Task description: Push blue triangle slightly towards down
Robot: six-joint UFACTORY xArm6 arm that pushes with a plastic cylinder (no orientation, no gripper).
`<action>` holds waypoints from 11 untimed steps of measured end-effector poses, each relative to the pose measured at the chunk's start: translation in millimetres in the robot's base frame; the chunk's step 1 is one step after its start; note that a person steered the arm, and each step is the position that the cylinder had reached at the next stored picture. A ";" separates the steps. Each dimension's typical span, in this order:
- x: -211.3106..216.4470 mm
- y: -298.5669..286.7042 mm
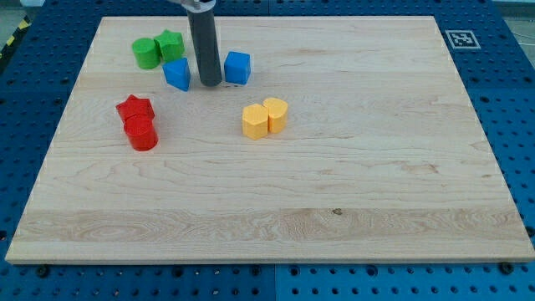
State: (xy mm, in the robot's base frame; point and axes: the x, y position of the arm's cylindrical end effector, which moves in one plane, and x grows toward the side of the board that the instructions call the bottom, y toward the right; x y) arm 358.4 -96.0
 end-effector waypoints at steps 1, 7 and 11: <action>21.9 -19.2; -24.8 -102.9; -23.7 -100.0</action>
State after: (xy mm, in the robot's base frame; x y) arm 334.7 -196.0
